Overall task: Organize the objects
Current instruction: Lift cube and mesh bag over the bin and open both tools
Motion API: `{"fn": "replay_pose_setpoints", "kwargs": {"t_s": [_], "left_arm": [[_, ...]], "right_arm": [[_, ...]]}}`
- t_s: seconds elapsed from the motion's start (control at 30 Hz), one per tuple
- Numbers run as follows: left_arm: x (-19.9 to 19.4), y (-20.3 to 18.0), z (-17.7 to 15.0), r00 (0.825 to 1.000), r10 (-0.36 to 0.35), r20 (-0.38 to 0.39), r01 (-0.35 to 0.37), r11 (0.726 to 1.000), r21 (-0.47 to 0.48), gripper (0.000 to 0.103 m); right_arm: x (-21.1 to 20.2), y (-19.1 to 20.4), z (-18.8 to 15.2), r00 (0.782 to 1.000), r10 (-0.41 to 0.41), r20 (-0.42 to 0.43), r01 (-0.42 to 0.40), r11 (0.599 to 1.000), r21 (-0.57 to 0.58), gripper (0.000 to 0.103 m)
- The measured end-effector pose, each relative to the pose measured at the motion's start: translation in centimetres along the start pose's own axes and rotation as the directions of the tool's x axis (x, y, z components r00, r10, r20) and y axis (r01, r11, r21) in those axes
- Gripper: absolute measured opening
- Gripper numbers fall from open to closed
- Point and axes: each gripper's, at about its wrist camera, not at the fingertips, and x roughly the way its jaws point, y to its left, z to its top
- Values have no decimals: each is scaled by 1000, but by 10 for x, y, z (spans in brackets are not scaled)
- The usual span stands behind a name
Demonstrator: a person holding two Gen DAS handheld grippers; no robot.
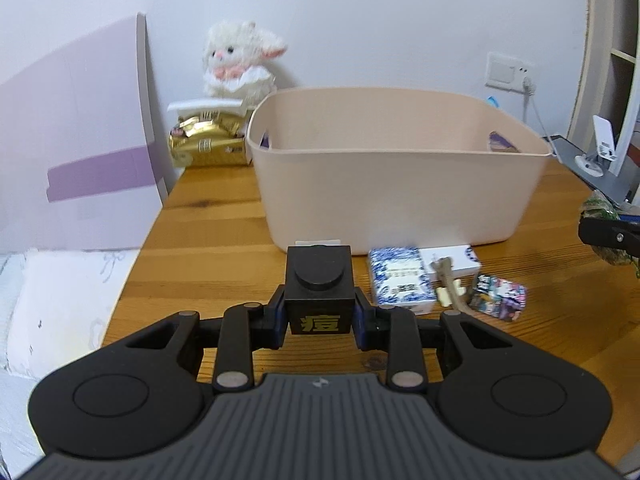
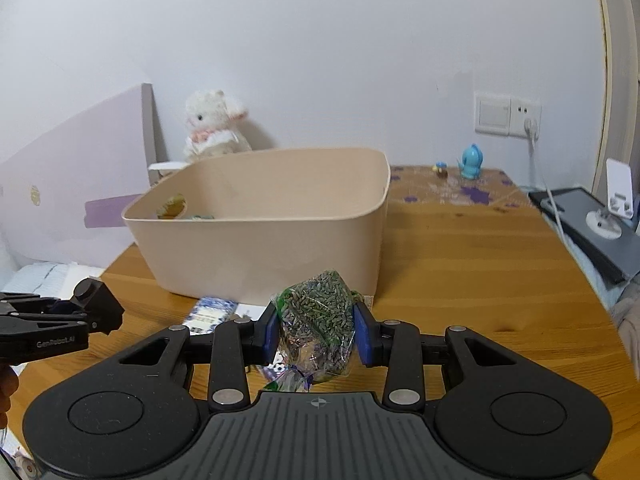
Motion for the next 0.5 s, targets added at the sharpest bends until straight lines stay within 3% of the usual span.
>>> {"fn": "replay_pose_setpoints", "kwargs": {"t_s": [0.5], "left_arm": [[-57, -15, 26, 990, -5, 143, -1, 999, 41, 34]], "right_arm": [[-59, 22, 22, 987, 27, 158, -13, 996, -85, 35]]}}
